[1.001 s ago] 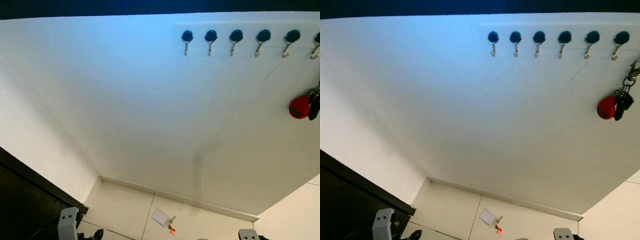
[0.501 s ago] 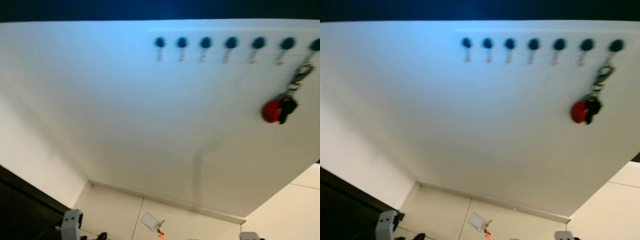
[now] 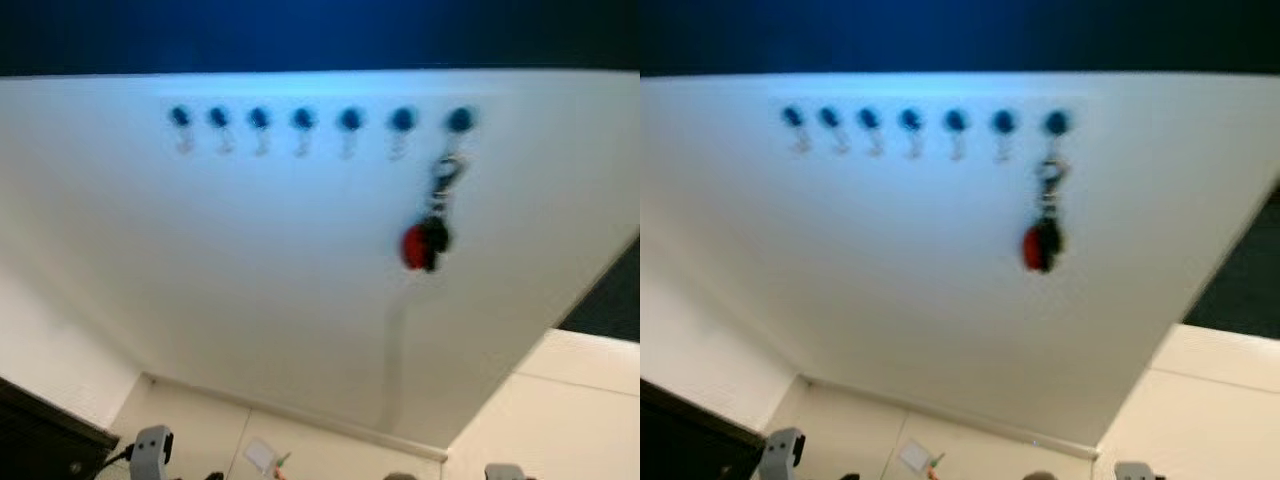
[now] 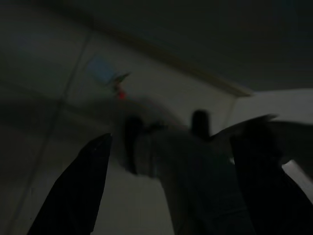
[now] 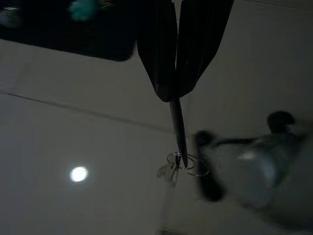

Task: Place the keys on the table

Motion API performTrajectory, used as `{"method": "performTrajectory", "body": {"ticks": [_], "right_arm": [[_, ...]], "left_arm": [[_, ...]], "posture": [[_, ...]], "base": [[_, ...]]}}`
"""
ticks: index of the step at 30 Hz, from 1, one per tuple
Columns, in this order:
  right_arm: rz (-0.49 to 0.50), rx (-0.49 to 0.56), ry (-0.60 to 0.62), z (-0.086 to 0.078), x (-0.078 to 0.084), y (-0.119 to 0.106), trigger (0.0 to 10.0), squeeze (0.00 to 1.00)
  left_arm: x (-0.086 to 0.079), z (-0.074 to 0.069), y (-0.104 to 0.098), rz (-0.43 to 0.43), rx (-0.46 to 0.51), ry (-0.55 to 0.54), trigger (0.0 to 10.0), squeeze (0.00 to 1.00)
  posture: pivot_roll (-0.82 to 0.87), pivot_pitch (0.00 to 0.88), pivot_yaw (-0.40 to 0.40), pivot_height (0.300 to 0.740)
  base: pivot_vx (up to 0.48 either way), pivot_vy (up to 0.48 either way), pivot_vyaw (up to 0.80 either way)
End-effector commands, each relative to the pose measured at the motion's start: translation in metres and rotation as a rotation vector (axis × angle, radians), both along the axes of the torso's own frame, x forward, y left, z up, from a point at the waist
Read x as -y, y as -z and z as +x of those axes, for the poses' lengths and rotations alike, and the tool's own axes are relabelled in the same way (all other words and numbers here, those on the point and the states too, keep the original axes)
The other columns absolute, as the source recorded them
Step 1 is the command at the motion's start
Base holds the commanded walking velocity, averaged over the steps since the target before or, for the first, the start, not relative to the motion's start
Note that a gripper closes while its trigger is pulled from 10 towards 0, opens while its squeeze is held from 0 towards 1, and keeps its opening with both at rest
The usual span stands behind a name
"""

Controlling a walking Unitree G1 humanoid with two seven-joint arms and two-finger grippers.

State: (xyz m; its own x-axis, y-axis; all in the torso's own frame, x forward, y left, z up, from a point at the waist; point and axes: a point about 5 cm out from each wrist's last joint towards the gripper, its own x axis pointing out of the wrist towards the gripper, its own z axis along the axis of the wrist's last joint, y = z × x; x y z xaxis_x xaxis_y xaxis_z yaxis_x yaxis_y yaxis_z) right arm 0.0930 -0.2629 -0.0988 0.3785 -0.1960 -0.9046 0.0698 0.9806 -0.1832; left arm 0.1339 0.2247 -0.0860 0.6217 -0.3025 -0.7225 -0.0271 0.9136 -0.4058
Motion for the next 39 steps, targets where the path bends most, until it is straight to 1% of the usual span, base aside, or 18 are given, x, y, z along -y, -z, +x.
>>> {"method": "performTrajectory", "body": {"ticks": [1, 12, 20, 23, 27, 28, 29, 30, 37, 39], "right_arm": [[0.026, -0.016, -0.004, -0.005, -0.009, 0.004, 10.0, 0.0], [0.028, -0.018, -0.003, -0.005, -0.009, 0.004, 10.0, 0.0], [0.03, -0.017, -0.008, -0.005, -0.009, 0.004, 10.0, 0.0], [0.03, -0.017, -0.014, -0.005, -0.009, 0.004, 10.0, 0.0], [0.026, -0.023, -0.055, -0.004, -0.01, 0.004, 10.0, 0.0], [0.026, -0.023, -0.055, -0.004, -0.01, 0.004, 10.0, 0.0], [0.025, -0.024, -0.064, -0.003, -0.01, 0.004, 10.0, 0.0], [0.025, -0.024, -0.066, -0.003, -0.01, 0.004, 10.0, 0.0], [0.026, -0.025, -0.069, -0.003, -0.011, 0.004, 10.0, 0.0], [0.027, -0.026, -0.07, -0.003, -0.011, 0.004, 10.0, 0.0]], "left_arm": [[-0.004, -0.006, 0.001, 0.008, -0.021, -0.006, 10.0, 0.0], [-0.004, -0.008, 0.002, -0.007, -0.027, -0.003, 10.0, 0.0], [-0.002, -0.007, 0.002, -0.013, -0.022, 0.0, 10.0, 0.0], [-0.003, -0.006, 0.001, -0.014, -0.014, -0.015, 10.0, 0.0], [-0.012, -0.002, -0.002, 0.005, 0.013, -0.109, 10.0, 0.0], [-0.012, -0.002, -0.002, 0.005, 0.013, -0.109, 10.0, 0.0], [-0.017, -0.003, -0.001, 0.035, -0.001, -0.145, 10.0, 0.0], [-0.019, -0.005, -0.001, 0.036, -0.01, -0.163, 10.0, 0.0], [-0.02, -0.011, 0.002, 0.059, -0.045, -0.164, 10.0, 0.0], [-0.02, -0.013, 0.003, 0.069, -0.055, -0.153, 10.0, 0.0]], "posture": [[-0.13, 0.108, 0.118, 0.74], [-0.13, 0.108, 0.118, 0.74], [-0.13, 0.107, 0.117, 0.74], [-0.13, 0.107, 0.117, 0.74], [-0.13, 0.106, 0.114, 0.74], [-0.13, 0.106, 0.114, 0.74], [-0.13, 0.106, 0.114, 0.74], [-0.13, 0.106, 0.114, 0.74], [-0.13, 0.107, 0.111, 0.74], [-0.13, 0.104, 0.113, 0.74]], "base": [[0.0, -0.446, 0.0], [0.0, -0.45, 0.0], [0.0, -0.448, 0.0], [0.0, -0.388, 0.0], [0.0, 0.0, 0.0], [0.0, 0.0, 0.0], [0.0, 0.0, 0.0], [0.0, 0.0, 0.0], [0.0, 0.0, 0.0], [-0.334, 0.0, 0.0]]}}
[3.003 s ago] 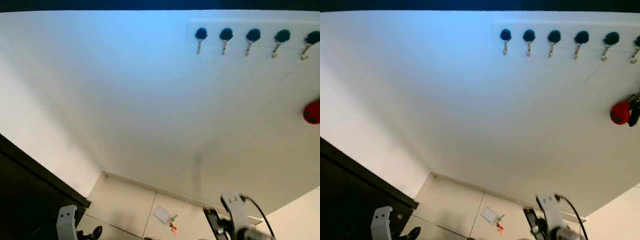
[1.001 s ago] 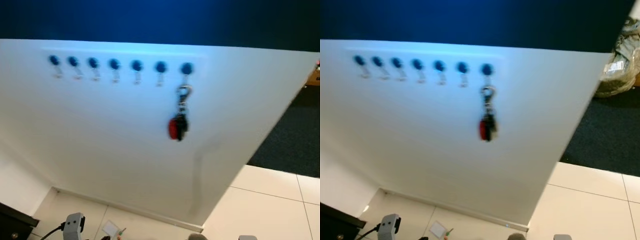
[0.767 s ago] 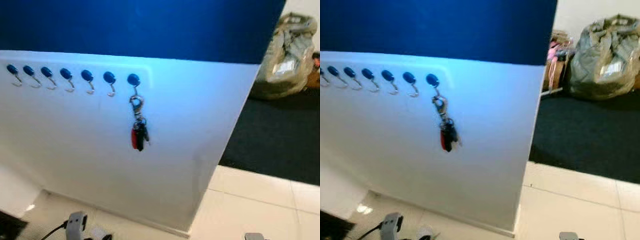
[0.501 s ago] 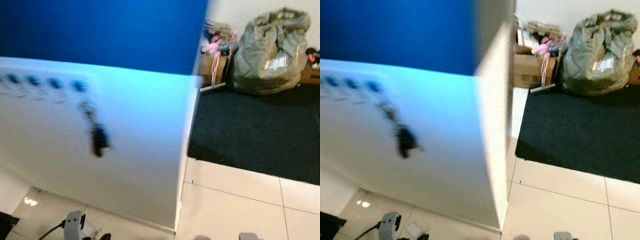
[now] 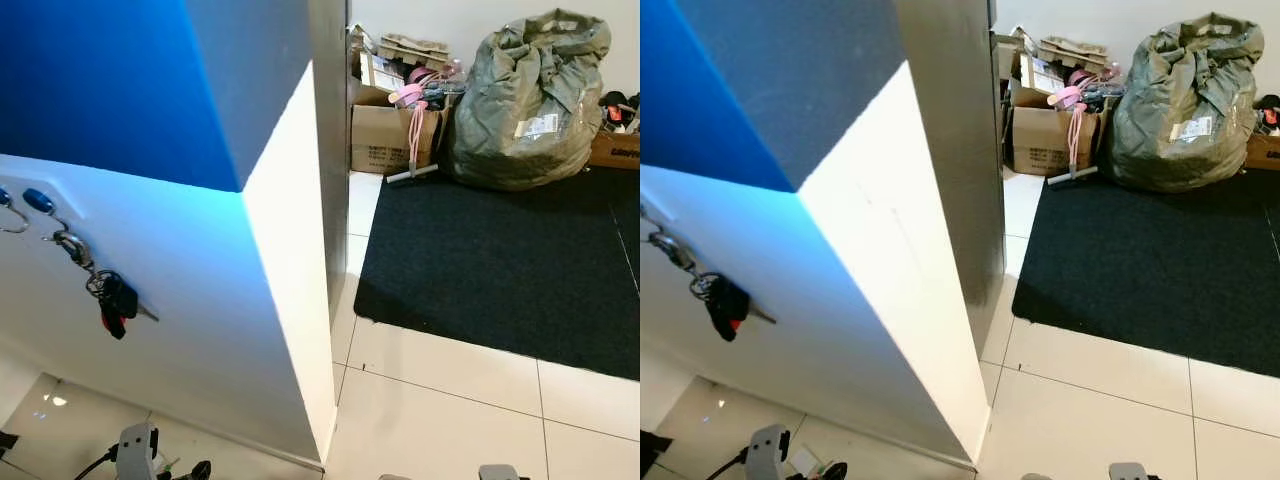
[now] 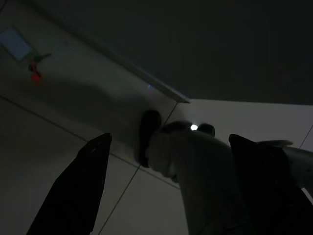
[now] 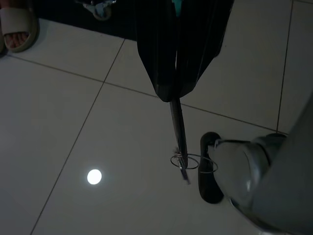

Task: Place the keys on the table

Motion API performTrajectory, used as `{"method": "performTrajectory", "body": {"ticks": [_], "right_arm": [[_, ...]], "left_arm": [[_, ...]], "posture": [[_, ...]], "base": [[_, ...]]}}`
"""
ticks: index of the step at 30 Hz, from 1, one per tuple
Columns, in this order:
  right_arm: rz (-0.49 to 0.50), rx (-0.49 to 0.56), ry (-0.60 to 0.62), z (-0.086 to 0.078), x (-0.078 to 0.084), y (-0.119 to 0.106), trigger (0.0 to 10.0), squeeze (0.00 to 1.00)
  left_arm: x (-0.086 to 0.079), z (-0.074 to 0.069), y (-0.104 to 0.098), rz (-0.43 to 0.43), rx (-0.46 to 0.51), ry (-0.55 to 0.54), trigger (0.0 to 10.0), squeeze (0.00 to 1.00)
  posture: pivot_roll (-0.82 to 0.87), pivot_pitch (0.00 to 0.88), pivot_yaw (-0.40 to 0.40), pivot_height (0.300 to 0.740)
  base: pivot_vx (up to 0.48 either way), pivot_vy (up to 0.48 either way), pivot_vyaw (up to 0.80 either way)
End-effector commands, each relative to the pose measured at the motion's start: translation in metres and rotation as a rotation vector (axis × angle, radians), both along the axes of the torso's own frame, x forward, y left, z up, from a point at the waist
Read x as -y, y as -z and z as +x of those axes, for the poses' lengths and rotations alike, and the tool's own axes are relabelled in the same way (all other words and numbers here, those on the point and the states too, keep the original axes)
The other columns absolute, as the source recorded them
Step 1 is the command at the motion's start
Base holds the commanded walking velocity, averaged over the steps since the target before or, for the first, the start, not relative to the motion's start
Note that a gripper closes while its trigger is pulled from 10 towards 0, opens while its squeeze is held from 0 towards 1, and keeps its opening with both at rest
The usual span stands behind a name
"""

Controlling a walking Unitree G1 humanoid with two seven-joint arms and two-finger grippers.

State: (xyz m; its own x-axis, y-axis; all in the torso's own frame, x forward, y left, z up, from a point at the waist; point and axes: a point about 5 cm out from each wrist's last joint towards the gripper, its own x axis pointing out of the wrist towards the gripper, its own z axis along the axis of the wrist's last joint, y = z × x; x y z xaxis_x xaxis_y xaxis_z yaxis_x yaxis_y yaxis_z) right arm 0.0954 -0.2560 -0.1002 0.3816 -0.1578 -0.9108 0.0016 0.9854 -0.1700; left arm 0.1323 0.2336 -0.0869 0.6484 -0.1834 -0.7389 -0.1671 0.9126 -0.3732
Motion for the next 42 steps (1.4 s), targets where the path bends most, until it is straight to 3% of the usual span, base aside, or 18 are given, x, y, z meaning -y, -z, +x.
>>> {"method": "performTrajectory", "body": {"ticks": [1, 23, 35, 40, 42], "right_arm": [[0.013, -0.016, -0.003, -0.006, -0.004, 0.003, 10.0, 0.0], [0.013, -0.024, -0.01, -0.006, -0.006, 0.003, 10.0, 0.0], [0.019, -0.022, -0.004, -0.007, -0.008, 0.004, 10.0, 0.0], [0.022, -0.017, -0.001, -0.007, -0.008, 0.004, 10.0, 0.0], [0.026, -0.011, 0.002, -0.006, -0.008, 0.004, 10.0, 0.0]], "left_arm": [[-0.011, -0.011, 0.002, 0.032, -0.045, -0.006, 10.0, 0.0], [0.002, -0.003, 0.002, 0.019, -0.035, 0.048, 10.0, 0.0], [0.0, 0.004, -0.002, 0.006, 0.013, 0.033, 10.0, 0.0], [-0.012, 0.022, -0.014, -0.021, 0.131, -0.08, 10.0, 0.0], [-0.025, 0.039, -0.028, -0.039, 0.253, -0.151, 10.0, 0.0]], "posture": [[-0.13, 0.104, 0.113, 0.74], [-0.13, 0.108, 0.116, 0.74], [-0.13, 0.109, 0.12, 0.74], [-0.14, 0.109, 0.119, 0.74], [-0.13, 0.109, 0.114, 0.74]], "base": [[-0.334, 0.0, 0.0], [-0.383, 0.0, 0.0], [0.0, 0.0, 0.0], [0.0, 0.0, 0.0], [0.0, 0.0, 0.0]]}}
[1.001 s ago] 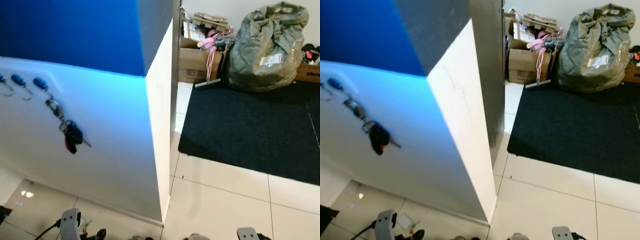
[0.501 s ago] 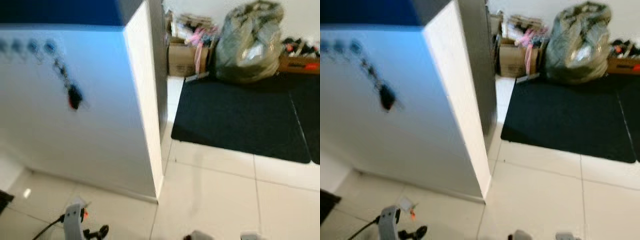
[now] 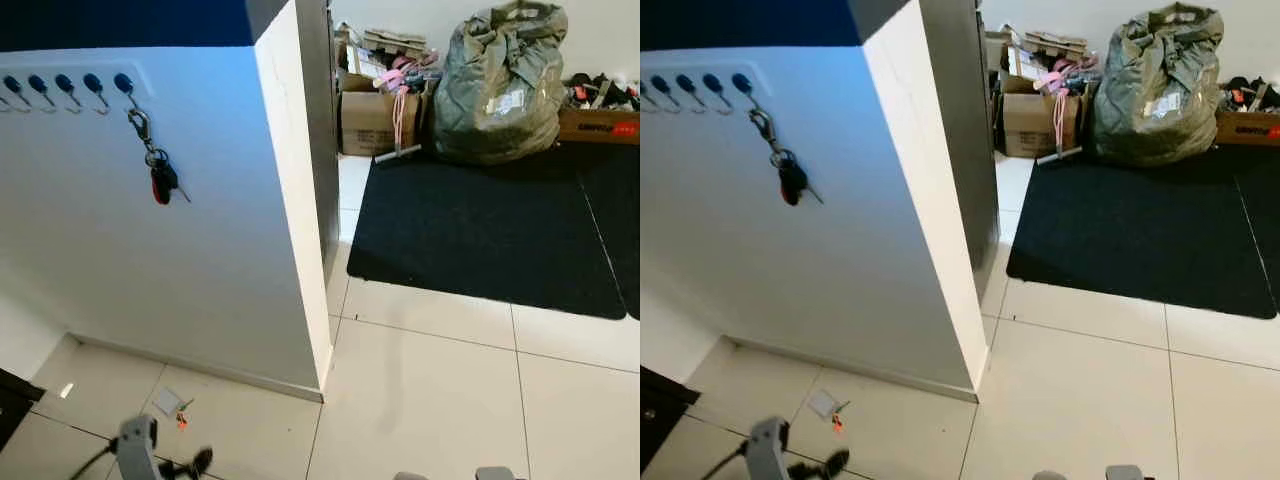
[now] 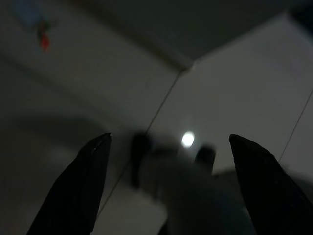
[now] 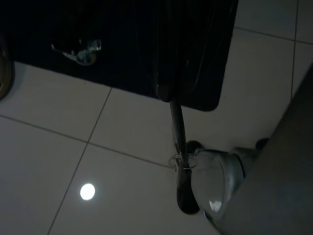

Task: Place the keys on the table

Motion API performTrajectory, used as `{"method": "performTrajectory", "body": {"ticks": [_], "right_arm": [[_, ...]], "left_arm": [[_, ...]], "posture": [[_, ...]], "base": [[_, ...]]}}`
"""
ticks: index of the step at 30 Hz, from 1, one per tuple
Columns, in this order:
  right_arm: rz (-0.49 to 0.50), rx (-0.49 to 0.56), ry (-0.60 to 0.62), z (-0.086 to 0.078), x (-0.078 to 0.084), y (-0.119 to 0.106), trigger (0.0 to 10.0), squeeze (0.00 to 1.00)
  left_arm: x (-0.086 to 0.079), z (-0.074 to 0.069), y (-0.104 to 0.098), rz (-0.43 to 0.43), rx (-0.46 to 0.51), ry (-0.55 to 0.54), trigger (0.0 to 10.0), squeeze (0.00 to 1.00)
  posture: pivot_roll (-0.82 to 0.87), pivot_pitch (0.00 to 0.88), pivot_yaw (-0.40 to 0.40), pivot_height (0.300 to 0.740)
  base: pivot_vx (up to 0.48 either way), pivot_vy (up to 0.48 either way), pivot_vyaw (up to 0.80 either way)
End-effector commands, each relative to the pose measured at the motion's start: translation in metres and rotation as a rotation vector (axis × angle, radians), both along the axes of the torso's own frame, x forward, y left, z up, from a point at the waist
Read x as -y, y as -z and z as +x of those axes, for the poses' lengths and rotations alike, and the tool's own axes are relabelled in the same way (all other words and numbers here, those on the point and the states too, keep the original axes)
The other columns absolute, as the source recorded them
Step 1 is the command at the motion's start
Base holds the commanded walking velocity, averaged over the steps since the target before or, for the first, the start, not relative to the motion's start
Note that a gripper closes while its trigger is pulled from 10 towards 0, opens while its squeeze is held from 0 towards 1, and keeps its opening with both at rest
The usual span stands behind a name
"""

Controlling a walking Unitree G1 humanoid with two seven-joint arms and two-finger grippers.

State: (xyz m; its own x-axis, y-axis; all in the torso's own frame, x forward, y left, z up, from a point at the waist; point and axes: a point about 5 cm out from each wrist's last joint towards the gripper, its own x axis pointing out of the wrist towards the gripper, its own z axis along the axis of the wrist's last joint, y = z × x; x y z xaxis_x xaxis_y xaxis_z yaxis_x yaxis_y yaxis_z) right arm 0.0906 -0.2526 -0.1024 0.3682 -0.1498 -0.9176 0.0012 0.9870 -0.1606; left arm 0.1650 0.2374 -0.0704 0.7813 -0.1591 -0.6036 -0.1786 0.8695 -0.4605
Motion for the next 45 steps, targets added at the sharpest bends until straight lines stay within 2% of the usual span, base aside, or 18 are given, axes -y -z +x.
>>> {"method": "performTrajectory", "body": {"ticks": [1, 3, 6, 8, 10, 13, 19, 20, 22, 23, 25, 26, 27, 28, 29, 37, 39, 45], "right_arm": [[0.018, 0.005, 0.0, -0.001, -0.005, 0.001, 10.0, 0.0], [0.018, 0.006, -0.001, -0.001, -0.005, 0.001, 10.0, 0.0], [0.017, 0.006, -0.008, 0.0, -0.004, 0.001, 10.0, 0.0], [0.016, 0.007, -0.011, 0.0, -0.004, 0.001, 10.0, 0.0], [0.015, 0.008, -0.014, 0.001, -0.004, 0.001, 10.0, 0.0], [0.015, 0.008, -0.016, 0.002, -0.004, 0.0, 10.0, 0.0], [0.015, 0.006, -0.028, 0.002, -0.004, 0.0, 10.0, 0.0], [0.014, 0.006, -0.029, 0.002, -0.004, 0.0, 10.0, 0.0], [0.014, 0.006, -0.029, 0.002, -0.004, 0.0, 10.0, 0.0], [0.013, 0.004, -0.031, 0.001, -0.004, 0.0, 10.0, 0.0], [0.013, 0.002, -0.034, 0.001, -0.004, 0.001, 10.0, 0.0], [0.013, 0.002, -0.036, 0.001, -0.004, 0.001, 10.0, 0.0], [0.013, 0.001, -0.04, 0.001, -0.004, 0.001, 10.0, 0.0], [0.013, 0.0, -0.042, 0.001, -0.004, 0.001, 10.0, 0.0], [0.012, 0.0, -0.044, 0.001, -0.004, 0.0, 10.0, 0.0], [0.008, 0.0, -0.05, 0.002, -0.003, 0.0, 10.0, 0.0], [0.008, 0.001, -0.053, 0.003, -0.003, 0.0, 10.0, 0.0], [0.01, 0.003, -0.053, 0.003, -0.004, 0.0, 10.0, 0.0]], "left_arm": [[-0.029, 0.014, -0.019, 0.014, 0.138, -0.094, 10.0, 0.0], [-0.037, 0.021, -0.027, 0.008, 0.195, -0.119, 10.0, 0.0], [-0.06, 0.047, -0.06, -0.013, 0.409, -0.143, 10.0, 0.0], [-0.064, 0.051, -0.067, -0.016, 0.45, -0.138, 10.0, 0.0], [-0.071, 0.063, -0.086, -0.043, 0.569, -0.082, 10.0, 0.0], [-0.073, 0.068, -0.097, -0.066, 0.633, -0.041, 10.0, 0.0], [-0.075, 0.079, -0.143, -0.216, 0.893, 0.197, 10.0, 0.0], [-0.072, 0.081, -0.151, -0.233, 0.926, 0.249, 10.0, 0.0], [-0.072, 0.081, -0.151, -0.233, 0.926, 0.249, 10.0, 0.0], [-0.058, 0.088, -0.177, -0.259, 1.015, 0.374, 10.0, 0.26], [-0.043, 0.093, -0.203, -0.298, 1.099, 0.474, 10.0, 0.61], [-0.04, 0.094, -0.21, -0.311, 1.12, 0.497, 10.0, 0.61], [-0.036, 0.094, -0.217, -0.316, 1.143, 0.529, 10.0, 0.82], [-0.033, 0.094, -0.222, -0.32, 1.158, 0.553, 10.0, 0.82], [-0.03, 0.094, -0.231, -0.327, 1.186, 0.582, 10.0, 1.0], [-0.015, 0.095, -0.26, -0.314, 1.261, 0.683, 10.0, 1.0], [-0.007, 0.095, -0.276, -0.274, 1.292, 0.716, 10.0, 1.0], [-0.002, 0.094, -0.285, -0.219, 1.283, 0.731, 10.0, 1.0]], "posture": [[-0.13, 0.109, 0.114, 0.74], [-0.13, 0.109, 0.114, 0.74], [-0.13, 0.109, 0.105, 0.74], [-0.13, 0.109, 0.105, 0.74], [-0.12, 0.11, 0.104, 0.74], [-0.12, 0.11, 0.104, 0.74], [-0.13, 0.115, 0.102, 0.74], [-0.12, 0.118, 0.103, 0.74], [-0.12, 0.118, 0.103, 0.74], [-0.12, 0.119, 0.103, 0.74], [-0.12, 0.116, 0.1, 0.74], [-0.12, 0.116, 0.1, 0.74], [-0.12, 0.116, 0.1, 0.74], [-0.12, 0.116, 0.1, 0.74], [-0.12, 0.111, 0.098, 0.74], [-0.12, 0.105, 0.097, 0.74], [-0.12, 0.105, 0.097, 0.74], [-0.12, 0.105, 0.1, 0.74]], "base": [[0.0, 0.0, 0.0], [0.0, 0.0, 0.0], [0.0, 0.0, 0.0], [0.0, 0.0, 0.0], [0.0, 0.0, 0.0], [0.0, 0.0, 0.0], [0.0, 0.0, 0.0], [0.0, 0.0, 0.0], [0.0, 0.0, 0.0], [0.0, 0.0, 0.0], [0.0, 0.0, 0.0], [0.0, 0.0, 0.0], [0.0, 0.0, 0.0], [0.0, 0.0, 0.0], [0.0, 0.0, 0.0], [0.0, 0.0, 0.0], [0.0, 0.0, 0.0], [0.0, 0.0, 0.0]]}}
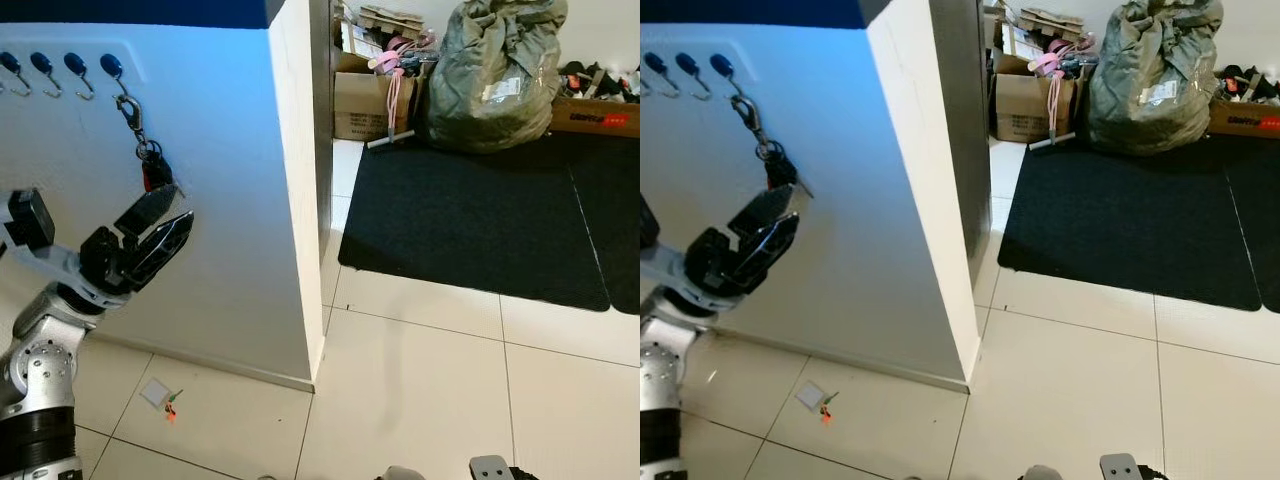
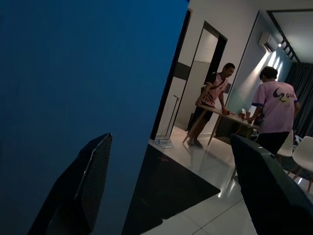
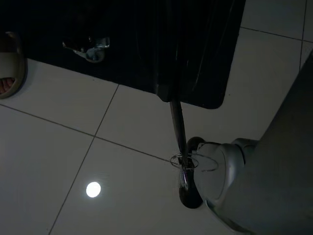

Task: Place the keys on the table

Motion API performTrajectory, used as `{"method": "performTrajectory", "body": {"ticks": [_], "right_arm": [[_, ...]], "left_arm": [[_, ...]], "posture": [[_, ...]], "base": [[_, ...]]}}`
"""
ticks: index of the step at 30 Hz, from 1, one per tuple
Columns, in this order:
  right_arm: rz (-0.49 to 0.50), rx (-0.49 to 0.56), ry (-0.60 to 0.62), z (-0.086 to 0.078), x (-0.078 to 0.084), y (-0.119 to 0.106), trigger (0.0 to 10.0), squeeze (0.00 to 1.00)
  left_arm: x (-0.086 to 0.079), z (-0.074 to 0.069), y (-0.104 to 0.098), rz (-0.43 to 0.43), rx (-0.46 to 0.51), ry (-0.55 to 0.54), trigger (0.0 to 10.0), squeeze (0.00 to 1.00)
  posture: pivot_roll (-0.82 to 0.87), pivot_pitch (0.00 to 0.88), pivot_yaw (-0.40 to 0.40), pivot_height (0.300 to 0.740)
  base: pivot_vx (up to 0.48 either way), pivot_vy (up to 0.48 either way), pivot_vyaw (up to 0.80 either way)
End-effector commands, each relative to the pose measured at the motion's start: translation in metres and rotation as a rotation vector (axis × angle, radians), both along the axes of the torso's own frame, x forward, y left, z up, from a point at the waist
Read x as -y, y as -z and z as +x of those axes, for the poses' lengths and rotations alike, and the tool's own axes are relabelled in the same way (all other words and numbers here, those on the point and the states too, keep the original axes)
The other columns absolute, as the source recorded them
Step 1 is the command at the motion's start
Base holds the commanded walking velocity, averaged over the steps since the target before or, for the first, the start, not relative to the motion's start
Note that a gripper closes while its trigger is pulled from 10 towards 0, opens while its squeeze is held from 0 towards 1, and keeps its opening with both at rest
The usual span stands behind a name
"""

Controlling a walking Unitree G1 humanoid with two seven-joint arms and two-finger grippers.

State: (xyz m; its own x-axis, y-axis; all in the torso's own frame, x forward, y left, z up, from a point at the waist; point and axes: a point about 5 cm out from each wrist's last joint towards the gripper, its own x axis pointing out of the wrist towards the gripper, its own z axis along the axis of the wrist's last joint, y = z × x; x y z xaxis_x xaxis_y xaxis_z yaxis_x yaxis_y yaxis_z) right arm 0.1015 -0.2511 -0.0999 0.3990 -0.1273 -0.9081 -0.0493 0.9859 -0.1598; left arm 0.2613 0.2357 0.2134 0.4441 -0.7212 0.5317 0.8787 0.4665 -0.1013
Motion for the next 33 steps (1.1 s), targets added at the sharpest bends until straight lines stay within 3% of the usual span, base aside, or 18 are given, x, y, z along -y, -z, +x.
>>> {"method": "performTrajectory", "body": {"ticks": [1, 3, 5, 8, 9, 10, 11, 18, 20, 22, 23, 24, 25, 27, 29, 31, 32, 33], "right_arm": [[0.01, -0.023, 0.003, -0.008, -0.003, 0.003, 10.0, 0.0], [0.01, -0.022, 0.003, -0.008, -0.003, 0.003, 10.0, 0.0], [0.013, -0.022, 0.004, -0.008, -0.004, 0.003, 10.0, 0.0], [0.013, -0.023, 0.004, -0.008, -0.005, 0.003, 10.0, 0.0], [0.014, -0.024, 0.005, -0.009, -0.005, 0.004, 10.0, 0.0], [0.015, -0.025, 0.005, -0.009, -0.005, 0.004, 10.0, 0.0], [0.015, -0.026, 0.006, -0.01, -0.005, 0.004, 10.0, 0.0], [0.015, -0.029, 0.006, -0.011, -0.004, 0.004, 10.0, 0.0], [0.016, -0.028, 0.004, -0.01, -0.004, 0.004, 10.0, 0.0], [0.017, -0.028, 0.003, -0.01, -0.005, 0.004, 10.0, 0.0], [0.017, -0.027, 0.003, -0.01, -0.005, 0.004, 10.0, 0.0], [0.017, -0.026, 0.003, -0.01, -0.005, 0.004, 10.0, 0.0], [0.017, -0.026, 0.003, -0.01, -0.005, 0.004, 10.0, 0.0], [0.016, -0.026, 0.002, -0.009, -0.006, 0.004, 10.0, 0.0], [0.016, -0.026, 0.002, -0.009, -0.006, 0.004, 10.0, 0.0], [0.016, -0.028, 0.001, -0.009, -0.006, 0.004, 10.0, 0.0], [0.016, -0.028, 0.001, -0.009, -0.006, 0.004, 10.0, 0.0], [0.018, -0.029, -0.001, -0.009, -0.007, 0.004, 10.0, 0.0]], "left_arm": [[-0.005, -0.002, 0.0, 0.061, -0.013, -0.037, 10.0, 1.0], [-0.008, 0.001, 0.002, 0.098, -0.012, -0.09, 10.0, 1.0], [-0.022, 0.007, -0.004, 0.069, -0.007, -0.201, 10.0, 1.0], [-0.03, 0.009, -0.009, 0.057, 0.006, -0.258, 10.0, 0.98], [-0.036, 0.009, -0.013, 0.049, 0.016, -0.29, 10.0, 0.84], [-0.042, 0.008, -0.016, 0.051, 0.022, -0.323, 10.0, 0.55], [-0.046, 0.007, -0.018, 0.06, 0.029, -0.345, 10.0, 0.47], [-0.049, 0.005, -0.02, 0.061, 0.036, -0.36, 10.0, 0.38], [-0.039, 0.004, -0.019, 0.078, 0.022, -0.318, 10.0, 0.2], [-0.033, 0.003, -0.015, 0.089, -0.001, -0.275, 10.0, 0.15], [-0.028, 0.001, -0.008, 0.115, -0.036, -0.223, 10.0, 0.0], [-0.021, -0.003, 0.013, 0.183, -0.119, -0.166, 10.0, 0.0], [-0.021, -0.003, 0.013, 0.183, -0.119, -0.166, 10.0, 0.0], [-0.019, -0.01, 0.069, 0.312, -0.327, -0.136, 10.0, 0.0], [-0.019, -0.01, 0.069, 0.312, -0.327, -0.136, 10.0, 0.0], [-0.026, -0.016, 0.13, 0.415, -0.574, -0.226, 10.0, 0.0], [-0.026, -0.016, 0.13, 0.415, -0.574, -0.226, 10.0, 0.0], [-0.034, -0.033, 0.185, 0.49, -0.808, -0.334, 10.0, 0.0]], "posture": [[-0.12, 0.109, 0.103, 0.74], [-0.12, 0.109, 0.103, 0.74], [-0.12, 0.112, 0.105, 0.74], [-0.12, 0.112, 0.105, 0.74], [-0.12, 0.115, 0.105, 0.74], [-0.12, 0.114, 0.105, 0.74], [-0.12, 0.114, 0.105, 0.74], [-0.12, 0.117, 0.106, 0.74], [-0.12, 0.116, 0.104, 0.74], [-0.12, 0.116, 0.104, 0.74], [-0.12, 0.115, 0.106, 0.74], [-0.12, 0.115, 0.106, 0.74], [-0.12, 0.115, 0.106, 0.74], [-0.11, 0.115, 0.11, 0.74], [-0.11, 0.115, 0.11, 0.74], [-0.11, 0.115, 0.11, 0.74], [-0.11, 0.115, 0.11, 0.74], [-0.12, 0.111, 0.11, 0.74]], "base": [[0.0, 0.0, 0.0], [0.0, 0.0, 0.0], [0.0, 0.0, 0.0], [0.0, 0.0, 0.0], [0.0, 0.0, 0.0], [0.0, 0.0, 0.0], [0.0, 0.0, 0.0], [0.0, 0.0, 0.0], [0.0, 0.0, 0.0], [0.0, 0.0, 0.0], [0.0, 0.0, 0.0], [0.0, 0.0, 0.0], [0.0, 0.0, 0.0], [0.0, 0.0, 0.0], [0.0, 0.0, 0.0], [0.0, 0.0, 0.0], [0.0, 0.0, 0.0], [0.0, 0.0, 0.0]]}}
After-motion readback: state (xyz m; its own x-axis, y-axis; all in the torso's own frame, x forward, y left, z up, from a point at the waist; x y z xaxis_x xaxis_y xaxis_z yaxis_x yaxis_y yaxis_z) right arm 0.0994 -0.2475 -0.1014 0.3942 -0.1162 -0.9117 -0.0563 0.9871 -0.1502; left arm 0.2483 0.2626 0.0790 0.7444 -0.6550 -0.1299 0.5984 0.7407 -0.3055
